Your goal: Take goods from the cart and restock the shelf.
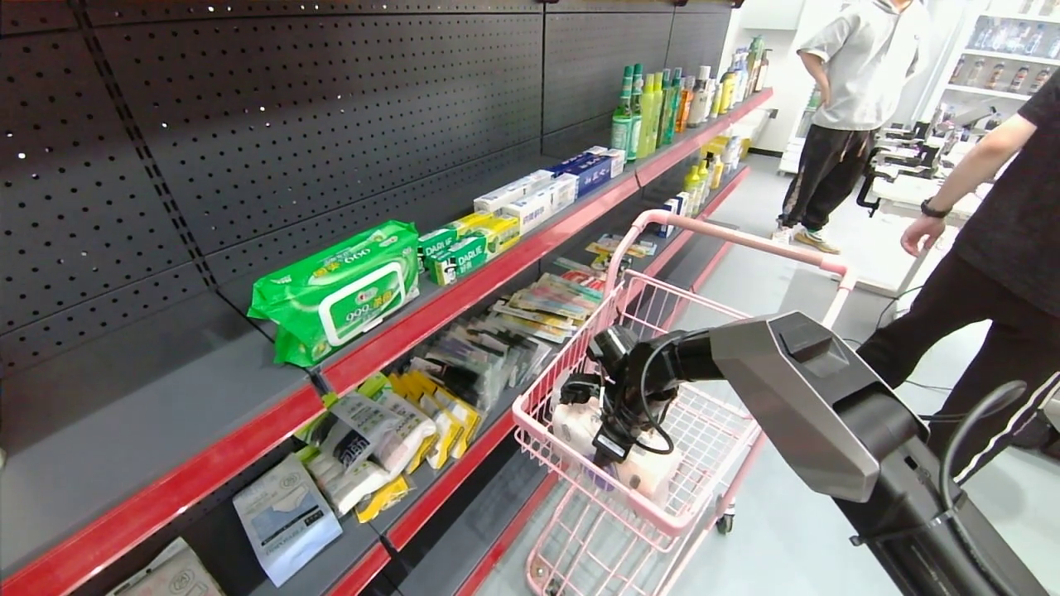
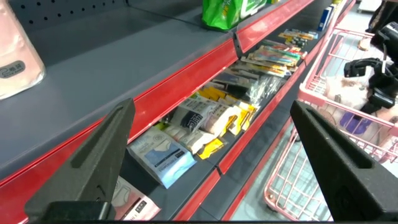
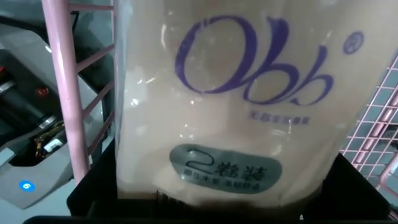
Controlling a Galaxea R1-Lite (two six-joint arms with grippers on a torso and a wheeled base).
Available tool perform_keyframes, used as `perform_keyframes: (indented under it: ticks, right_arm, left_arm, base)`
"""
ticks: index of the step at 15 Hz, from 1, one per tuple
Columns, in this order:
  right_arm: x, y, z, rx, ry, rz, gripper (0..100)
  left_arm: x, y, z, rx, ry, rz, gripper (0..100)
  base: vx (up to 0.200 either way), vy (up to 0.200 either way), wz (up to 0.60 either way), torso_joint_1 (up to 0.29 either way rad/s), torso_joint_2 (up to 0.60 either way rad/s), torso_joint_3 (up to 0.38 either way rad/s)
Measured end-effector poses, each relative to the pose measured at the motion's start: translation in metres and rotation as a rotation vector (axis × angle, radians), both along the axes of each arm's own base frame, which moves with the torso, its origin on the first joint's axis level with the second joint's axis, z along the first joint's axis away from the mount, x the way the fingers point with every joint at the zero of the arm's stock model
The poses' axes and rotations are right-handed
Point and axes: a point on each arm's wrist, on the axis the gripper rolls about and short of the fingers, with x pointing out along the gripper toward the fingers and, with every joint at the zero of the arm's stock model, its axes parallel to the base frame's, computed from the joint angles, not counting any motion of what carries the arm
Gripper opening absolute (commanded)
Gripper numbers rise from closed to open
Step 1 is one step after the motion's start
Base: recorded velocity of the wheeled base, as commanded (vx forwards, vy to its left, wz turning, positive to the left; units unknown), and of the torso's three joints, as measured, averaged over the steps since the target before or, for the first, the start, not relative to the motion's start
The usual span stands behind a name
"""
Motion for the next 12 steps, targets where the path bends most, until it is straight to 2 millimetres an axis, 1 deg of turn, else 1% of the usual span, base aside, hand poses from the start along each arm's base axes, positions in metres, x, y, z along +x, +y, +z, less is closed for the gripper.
perform_keyframes:
  ticks: [2,4,6,8,10,12]
  right_arm:
    - [-0.003,-0.004,0.012,-0.005,0.022,-0.022,0]
    - [0.000,-0.012,0.030,0.006,0.011,-0.058,0]
    - [0.004,-0.019,0.057,0.036,-0.042,-0.084,0]
    - [0.005,-0.025,0.079,0.056,-0.082,-0.097,0]
    - [0.004,-0.028,0.100,0.075,-0.123,-0.101,0]
    - [-0.001,-0.031,0.125,0.094,-0.165,-0.103,0]
  left_arm:
    - [0.000,0.000,0.000,0.000,0.000,0.000,100]
    - [0.000,0.000,0.000,0.000,0.000,0.000,100]
    - [0.000,0.000,0.000,0.000,0.000,0.000,100]
    - [0.000,0.000,0.000,0.000,0.001,0.000,100]
    - [0.000,0.000,0.000,0.000,0.001,0.000,100]
    - [0.000,0.000,0.000,0.000,0.001,0.000,100]
  base:
    - [0.000,0.000,0.00,0.000,0.00,0.000]
    - [0.000,0.000,0.00,0.000,0.00,0.000]
    - [0.000,0.000,0.00,0.000,0.00,0.000]
    - [0.000,0.000,0.00,0.000,0.00,0.000]
    - [0.000,0.000,0.00,0.000,0.00,0.000]
    - [0.000,0.000,0.00,0.000,0.00,0.000]
